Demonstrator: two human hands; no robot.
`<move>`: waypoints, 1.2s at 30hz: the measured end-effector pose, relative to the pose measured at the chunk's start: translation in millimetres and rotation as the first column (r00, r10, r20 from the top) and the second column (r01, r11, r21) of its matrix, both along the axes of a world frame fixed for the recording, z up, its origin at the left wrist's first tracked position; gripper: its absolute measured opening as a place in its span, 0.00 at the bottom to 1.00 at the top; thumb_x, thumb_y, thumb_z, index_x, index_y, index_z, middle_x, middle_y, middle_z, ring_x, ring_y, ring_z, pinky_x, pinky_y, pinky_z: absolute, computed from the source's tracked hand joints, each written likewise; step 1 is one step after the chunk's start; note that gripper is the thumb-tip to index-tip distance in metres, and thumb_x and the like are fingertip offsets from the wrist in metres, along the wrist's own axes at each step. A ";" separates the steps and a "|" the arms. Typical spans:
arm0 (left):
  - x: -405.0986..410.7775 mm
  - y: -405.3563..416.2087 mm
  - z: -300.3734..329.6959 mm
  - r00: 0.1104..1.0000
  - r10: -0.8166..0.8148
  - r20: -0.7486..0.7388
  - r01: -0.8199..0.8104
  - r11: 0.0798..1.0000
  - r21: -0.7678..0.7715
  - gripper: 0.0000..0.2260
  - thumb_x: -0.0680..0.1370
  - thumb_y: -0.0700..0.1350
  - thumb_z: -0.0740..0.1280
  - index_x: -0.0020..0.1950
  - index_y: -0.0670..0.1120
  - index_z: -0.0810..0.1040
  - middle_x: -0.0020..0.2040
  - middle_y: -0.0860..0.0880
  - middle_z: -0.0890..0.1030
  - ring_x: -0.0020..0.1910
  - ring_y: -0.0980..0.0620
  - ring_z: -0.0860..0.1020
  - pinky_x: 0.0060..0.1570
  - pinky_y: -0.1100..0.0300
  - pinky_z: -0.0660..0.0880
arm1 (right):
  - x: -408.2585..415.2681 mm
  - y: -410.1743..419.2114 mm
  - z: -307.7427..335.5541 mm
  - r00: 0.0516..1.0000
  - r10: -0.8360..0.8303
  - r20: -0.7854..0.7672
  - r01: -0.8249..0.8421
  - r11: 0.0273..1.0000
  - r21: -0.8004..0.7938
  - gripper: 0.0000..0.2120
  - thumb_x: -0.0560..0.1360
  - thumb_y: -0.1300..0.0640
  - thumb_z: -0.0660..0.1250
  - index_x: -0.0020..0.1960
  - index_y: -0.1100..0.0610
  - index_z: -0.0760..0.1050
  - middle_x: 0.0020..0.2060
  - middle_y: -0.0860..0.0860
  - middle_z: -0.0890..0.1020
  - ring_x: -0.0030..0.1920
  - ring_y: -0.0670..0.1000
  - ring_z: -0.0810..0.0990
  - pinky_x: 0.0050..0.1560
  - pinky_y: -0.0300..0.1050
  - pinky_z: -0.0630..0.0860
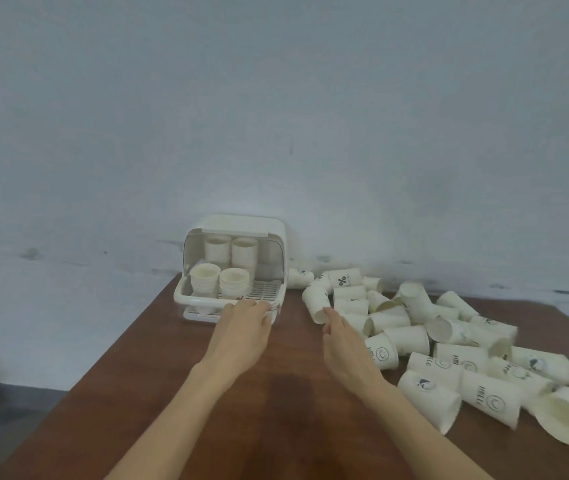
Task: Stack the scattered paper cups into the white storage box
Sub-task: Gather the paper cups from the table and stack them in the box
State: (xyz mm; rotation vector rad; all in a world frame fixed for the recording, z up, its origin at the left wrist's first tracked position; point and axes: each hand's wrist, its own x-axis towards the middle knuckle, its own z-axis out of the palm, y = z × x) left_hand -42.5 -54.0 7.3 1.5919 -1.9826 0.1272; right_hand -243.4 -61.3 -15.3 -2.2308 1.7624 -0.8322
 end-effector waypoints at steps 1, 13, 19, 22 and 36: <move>-7.0 1.0 0.0 1.000 -0.011 0.009 0.011 1.000 0.001 0.13 0.81 0.45 0.58 0.62 0.47 0.77 0.56 0.48 0.80 0.58 0.46 0.75 0.59 0.52 0.67 | -6.2 2.6 1.3 1.000 -0.011 -0.002 0.011 1.000 -0.004 0.24 0.77 0.64 0.53 0.73 0.56 0.59 0.56 0.53 0.74 0.54 0.56 0.74 0.55 0.52 0.71; -70.4 -6.5 -9.9 0.988 -0.134 0.076 0.130 0.990 0.050 0.13 0.82 0.47 0.57 0.63 0.49 0.76 0.52 0.48 0.80 0.55 0.47 0.76 0.59 0.54 0.67 | -78.3 24.7 1.4 0.991 -0.114 0.072 0.112 0.993 0.030 0.27 0.76 0.66 0.54 0.74 0.56 0.57 0.58 0.53 0.74 0.57 0.55 0.74 0.57 0.51 0.71; -104.8 -14.0 -20.9 0.968 -0.196 0.153 0.178 0.976 0.126 0.14 0.82 0.48 0.56 0.64 0.49 0.75 0.55 0.49 0.79 0.56 0.47 0.75 0.58 0.51 0.67 | -113.4 33.4 -6.6 0.982 -0.180 0.064 0.178 0.983 0.039 0.27 0.77 0.65 0.54 0.75 0.56 0.56 0.57 0.50 0.75 0.57 0.52 0.74 0.58 0.45 0.69; -120.3 -19.9 -25.8 0.957 -0.220 0.188 0.193 0.969 0.152 0.13 0.82 0.48 0.55 0.62 0.50 0.75 0.56 0.49 0.79 0.56 0.47 0.75 0.56 0.52 0.67 | -125.7 38.4 -7.4 0.976 -0.203 0.081 0.199 0.978 0.062 0.27 0.77 0.65 0.54 0.75 0.56 0.56 0.58 0.51 0.76 0.58 0.53 0.74 0.58 0.47 0.69; -185.0 -50.9 -27.3 0.859 -0.331 0.391 0.232 0.932 0.279 0.16 0.81 0.46 0.58 0.69 0.44 0.65 0.57 0.44 0.76 0.57 0.42 0.73 0.57 0.50 0.66 | -160.9 50.1 -20.6 0.940 -0.341 -0.017 0.341 0.940 0.031 0.22 0.78 0.62 0.54 0.71 0.54 0.63 0.62 0.53 0.76 0.58 0.56 0.75 0.53 0.50 0.69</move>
